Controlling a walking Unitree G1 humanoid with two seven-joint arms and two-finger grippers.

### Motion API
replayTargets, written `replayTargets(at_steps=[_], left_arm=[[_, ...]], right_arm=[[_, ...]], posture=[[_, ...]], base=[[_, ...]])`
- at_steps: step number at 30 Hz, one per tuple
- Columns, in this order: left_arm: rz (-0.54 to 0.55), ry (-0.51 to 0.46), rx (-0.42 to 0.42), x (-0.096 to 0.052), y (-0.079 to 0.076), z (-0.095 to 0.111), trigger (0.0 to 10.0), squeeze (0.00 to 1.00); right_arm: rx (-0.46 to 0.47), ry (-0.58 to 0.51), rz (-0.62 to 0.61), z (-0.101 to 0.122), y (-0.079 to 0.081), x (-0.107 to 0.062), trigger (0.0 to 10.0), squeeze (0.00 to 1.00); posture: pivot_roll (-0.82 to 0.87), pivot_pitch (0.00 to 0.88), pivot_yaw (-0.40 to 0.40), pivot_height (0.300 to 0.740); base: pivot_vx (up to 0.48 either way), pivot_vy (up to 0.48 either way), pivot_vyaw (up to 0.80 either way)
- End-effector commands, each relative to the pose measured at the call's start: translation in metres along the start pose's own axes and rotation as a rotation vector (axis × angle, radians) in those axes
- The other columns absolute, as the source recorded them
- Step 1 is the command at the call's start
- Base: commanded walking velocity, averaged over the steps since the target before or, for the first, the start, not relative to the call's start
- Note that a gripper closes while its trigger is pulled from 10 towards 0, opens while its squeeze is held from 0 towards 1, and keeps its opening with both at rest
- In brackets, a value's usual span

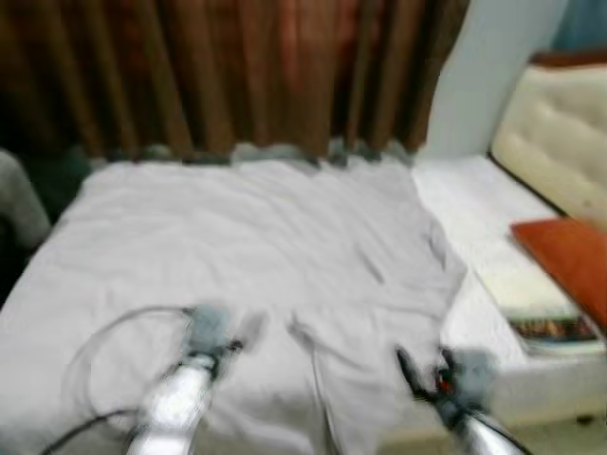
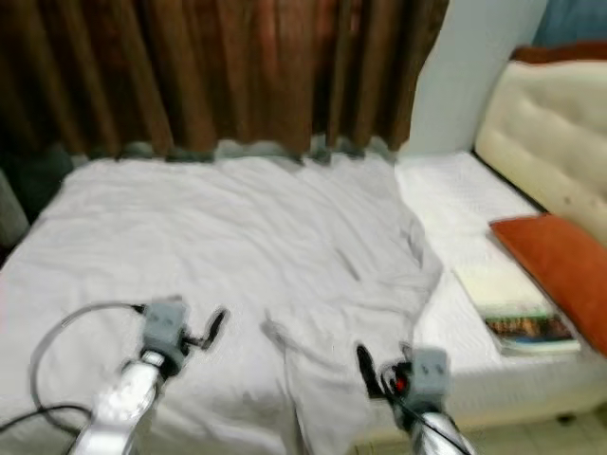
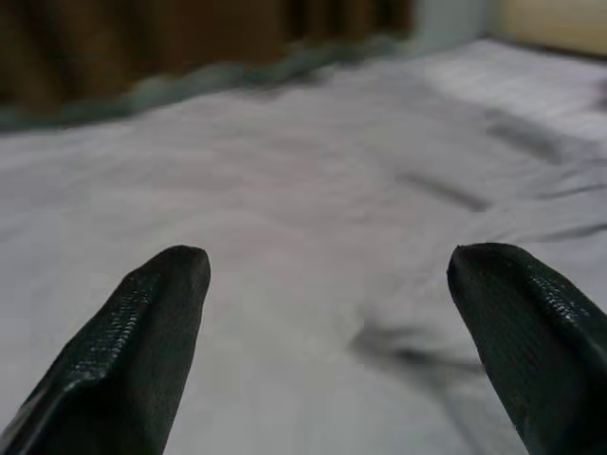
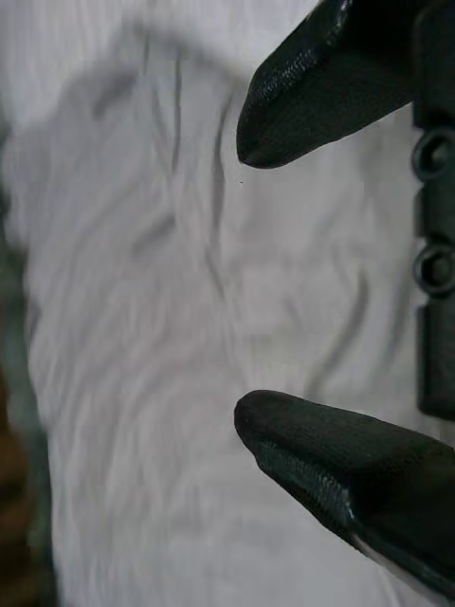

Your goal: Clean up the room

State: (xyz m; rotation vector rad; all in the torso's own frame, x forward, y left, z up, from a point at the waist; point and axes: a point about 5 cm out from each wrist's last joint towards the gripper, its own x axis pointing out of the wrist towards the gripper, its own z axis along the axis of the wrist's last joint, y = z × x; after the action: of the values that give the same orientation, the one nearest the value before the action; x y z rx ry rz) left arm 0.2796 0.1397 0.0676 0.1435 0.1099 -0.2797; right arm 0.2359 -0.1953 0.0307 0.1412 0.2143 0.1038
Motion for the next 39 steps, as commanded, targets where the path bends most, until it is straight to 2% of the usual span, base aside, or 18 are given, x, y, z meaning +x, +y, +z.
replayTargets(at_steps=[1, 2, 8, 18, 22, 26, 30, 33, 39], left_arm=[[0.028, 0.053, 0.032, -0.007, 0.01, -0.011, 10.0, 0.0], [0.034, 0.053, 0.006, -0.007, 0.01, -0.012, 10.0, 0.0], [0.042, 0.055, 0.009, -0.005, 0.009, -0.014, 10.0, 0.0], [0.056, 0.057, 0.009, -0.004, 0.011, -0.015, 10.0, 0.0], [0.094, 0.07, -0.037, -0.004, 0.014, -0.017, 10.0, 0.0], [0.11, 0.069, -0.018, -0.004, 0.017, -0.018, 10.0, 0.0], [0.116, 0.023, -0.006, -0.004, 0.016, -0.011, 10.0, 0.0], [0.122, -0.001, -0.027, -0.003, 0.016, -0.008, 10.0, 0.0], [0.112, 0.005, -0.037, -0.003, 0.014, -0.01, 10.0, 0.0]], right_arm=[[-0.016, -0.023, 0.037, 0.005, 0.011, 0.005, 10.0, 0.0], [-0.023, -0.031, 0.043, 0.006, 0.011, 0.005, 10.0, 0.0], [-0.035, -0.059, 0.058, 0.016, 0.012, 0.014, 10.0, 0.0], [-0.04, -0.057, 0.077, 0.016, 0.015, 0.015, 10.0, 0.0], [-0.04, -0.056, 0.086, 0.017, 0.016, 0.015, 10.0, 0.0], [-0.039, -0.057, 0.093, 0.017, 0.017, 0.015, 10.0, 0.0], [-0.031, -0.062, 0.107, 0.018, 0.018, 0.014, 10.0, 0.0], [-0.028, -0.065, 0.113, 0.019, 0.019, 0.014, 10.0, 0.0], [-0.032, -0.06, 0.122, 0.019, 0.019, 0.014, 10.0, 0.0]], posture=[[0.02, 0.0, -0.03, 0.74], [0.02, 0.0, -0.03, 0.74], [0.02, 0.0, -0.033, 0.74], [0.02, 0.0, -0.036, 0.74], [0.02, 0.0, -0.037, 0.74], [0.02, 0.0, -0.037, 0.74], [0.02, 0.0, -0.039, 0.74], [0.02, 0.0, -0.039, 0.74], [0.02, 0.0, -0.044, 0.74]], base=[[0.0, 0.0, -0.77], [0.0, 0.0, 0.0], [0.0, -0.369, 0.0], [0.024, -0.426, 0.0], [0.356, -0.312, 0.0], [0.475, 0.0, 0.0], [0.0, 0.0, 0.0], [0.0, 0.0, 0.0], [0.385, 0.285, 0.0]])
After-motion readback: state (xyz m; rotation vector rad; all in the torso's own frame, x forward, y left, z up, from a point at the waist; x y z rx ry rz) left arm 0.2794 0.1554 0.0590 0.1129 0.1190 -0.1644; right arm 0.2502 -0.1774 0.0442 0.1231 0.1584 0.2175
